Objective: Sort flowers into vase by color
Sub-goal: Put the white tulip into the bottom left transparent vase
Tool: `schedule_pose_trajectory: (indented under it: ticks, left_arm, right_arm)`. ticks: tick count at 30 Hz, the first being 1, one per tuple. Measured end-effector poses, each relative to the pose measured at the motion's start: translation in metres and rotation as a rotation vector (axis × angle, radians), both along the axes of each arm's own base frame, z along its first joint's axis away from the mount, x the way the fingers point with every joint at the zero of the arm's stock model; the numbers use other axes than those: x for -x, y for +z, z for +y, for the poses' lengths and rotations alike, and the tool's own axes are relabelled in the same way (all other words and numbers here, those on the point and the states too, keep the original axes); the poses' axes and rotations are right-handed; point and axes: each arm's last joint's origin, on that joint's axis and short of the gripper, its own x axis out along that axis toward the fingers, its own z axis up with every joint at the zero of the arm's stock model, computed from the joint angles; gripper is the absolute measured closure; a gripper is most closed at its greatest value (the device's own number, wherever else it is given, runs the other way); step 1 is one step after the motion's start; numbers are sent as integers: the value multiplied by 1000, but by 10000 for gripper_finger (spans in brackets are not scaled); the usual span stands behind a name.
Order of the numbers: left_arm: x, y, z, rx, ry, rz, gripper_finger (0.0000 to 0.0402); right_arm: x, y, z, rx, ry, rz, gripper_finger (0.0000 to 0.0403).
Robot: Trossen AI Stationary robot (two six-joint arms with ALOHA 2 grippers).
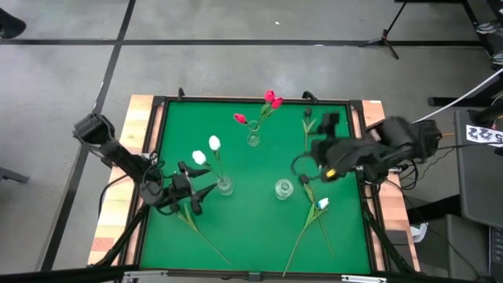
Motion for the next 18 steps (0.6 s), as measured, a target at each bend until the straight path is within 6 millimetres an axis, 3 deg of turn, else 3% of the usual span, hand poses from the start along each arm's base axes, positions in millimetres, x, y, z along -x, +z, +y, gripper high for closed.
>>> schedule_pose_trajectory:
  ticks: [3, 10, 14, 18]
  left_arm:
    - [5, 7, 4, 38, 15, -18, 138]
    - [16, 19, 12, 169, 9, -68, 137]
    - [24, 21, 14, 219, -21, -71, 137]
    - [30, 20, 14, 295, -64, -72, 137]
  right_arm:
    - [-1, -21, 18, -46, 72, 85, 166]
    - [1, -96, 60, -41, 213, 372, 166]
    - [5, -138, 77, -37, 340, 522, 166]
    - [0, -177, 87, -71, 458, 552, 166]
